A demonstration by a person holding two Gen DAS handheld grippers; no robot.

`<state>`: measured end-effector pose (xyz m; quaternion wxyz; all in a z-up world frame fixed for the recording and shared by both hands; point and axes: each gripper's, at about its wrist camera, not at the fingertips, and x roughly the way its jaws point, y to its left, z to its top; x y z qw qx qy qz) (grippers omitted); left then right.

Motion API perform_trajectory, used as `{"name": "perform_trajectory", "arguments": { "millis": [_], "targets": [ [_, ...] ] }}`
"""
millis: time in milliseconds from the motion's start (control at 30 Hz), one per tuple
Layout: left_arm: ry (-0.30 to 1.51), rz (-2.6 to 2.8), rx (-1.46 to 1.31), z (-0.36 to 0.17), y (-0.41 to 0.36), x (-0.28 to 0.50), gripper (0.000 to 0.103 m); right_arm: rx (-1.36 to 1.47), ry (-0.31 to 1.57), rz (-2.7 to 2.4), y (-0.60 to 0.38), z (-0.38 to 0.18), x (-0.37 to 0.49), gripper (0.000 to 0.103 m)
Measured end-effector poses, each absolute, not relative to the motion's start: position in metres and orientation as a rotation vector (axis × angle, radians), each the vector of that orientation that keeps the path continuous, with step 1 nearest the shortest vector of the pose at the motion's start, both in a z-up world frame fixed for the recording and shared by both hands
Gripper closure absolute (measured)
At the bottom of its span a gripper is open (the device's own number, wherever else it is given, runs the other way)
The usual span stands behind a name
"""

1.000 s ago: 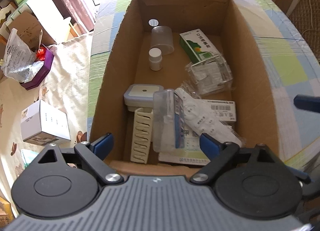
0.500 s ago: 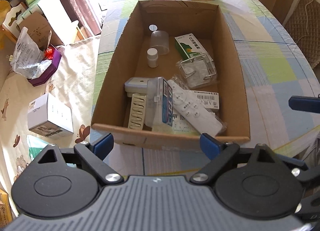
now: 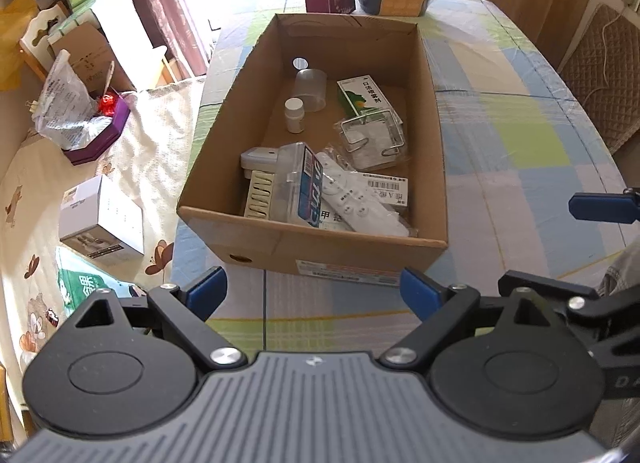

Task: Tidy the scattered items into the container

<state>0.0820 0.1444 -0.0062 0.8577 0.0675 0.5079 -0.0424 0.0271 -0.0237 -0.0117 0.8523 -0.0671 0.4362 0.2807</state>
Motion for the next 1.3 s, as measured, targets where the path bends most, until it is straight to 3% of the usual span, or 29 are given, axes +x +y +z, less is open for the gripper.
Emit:
{"name": "perform_trajectory", "arguments": {
  "millis": [267,1300],
  "targets": [
    [0.998,-0.072,0.084,0.012,0.133,0.057,0.006,-0.122,0.908,0.582,-0.037,-0.006,0.012,0.008],
    [0.956,-0.06,0.06,0.01,0.105,0.019,0.006,-0.105,0.891,0.549,-0.071,-0.002,-0.02,0.008]
  ]
}}
